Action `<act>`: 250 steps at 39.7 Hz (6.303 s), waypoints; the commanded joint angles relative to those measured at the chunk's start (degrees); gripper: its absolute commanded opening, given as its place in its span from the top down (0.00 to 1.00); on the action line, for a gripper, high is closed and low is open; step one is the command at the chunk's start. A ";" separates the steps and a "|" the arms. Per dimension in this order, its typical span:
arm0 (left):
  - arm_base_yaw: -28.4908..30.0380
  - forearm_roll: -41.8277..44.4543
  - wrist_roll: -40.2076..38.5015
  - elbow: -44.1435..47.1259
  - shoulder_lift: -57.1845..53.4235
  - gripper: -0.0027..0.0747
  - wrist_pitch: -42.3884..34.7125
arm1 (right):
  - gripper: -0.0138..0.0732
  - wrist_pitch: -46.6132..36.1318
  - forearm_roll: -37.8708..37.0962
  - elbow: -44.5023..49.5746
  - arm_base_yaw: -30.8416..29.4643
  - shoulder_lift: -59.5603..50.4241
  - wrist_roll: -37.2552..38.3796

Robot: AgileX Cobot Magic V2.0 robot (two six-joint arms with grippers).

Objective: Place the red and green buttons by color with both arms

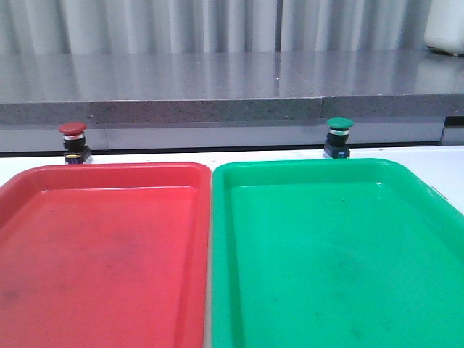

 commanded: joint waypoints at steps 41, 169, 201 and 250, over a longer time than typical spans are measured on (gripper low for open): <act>0.04 0.95 -0.26 1.37 -0.87 0.99 -7.27 | 0.92 -6.54 0.13 -0.39 -0.31 -0.84 -0.23; -6.34 3.93 -0.16 -96.28 115.47 0.09 28.98 | 0.11 8.03 2.36 -36.61 -0.31 24.79 -0.17; -4.99 3.06 -0.71 -96.28 121.82 0.31 23.37 | 0.11 8.24 2.36 -36.61 -0.31 24.79 -0.17; -8.37 0.44 -0.71 -69.49 96.86 0.91 12.44 | 0.11 8.24 2.36 -36.61 -0.31 24.79 -0.17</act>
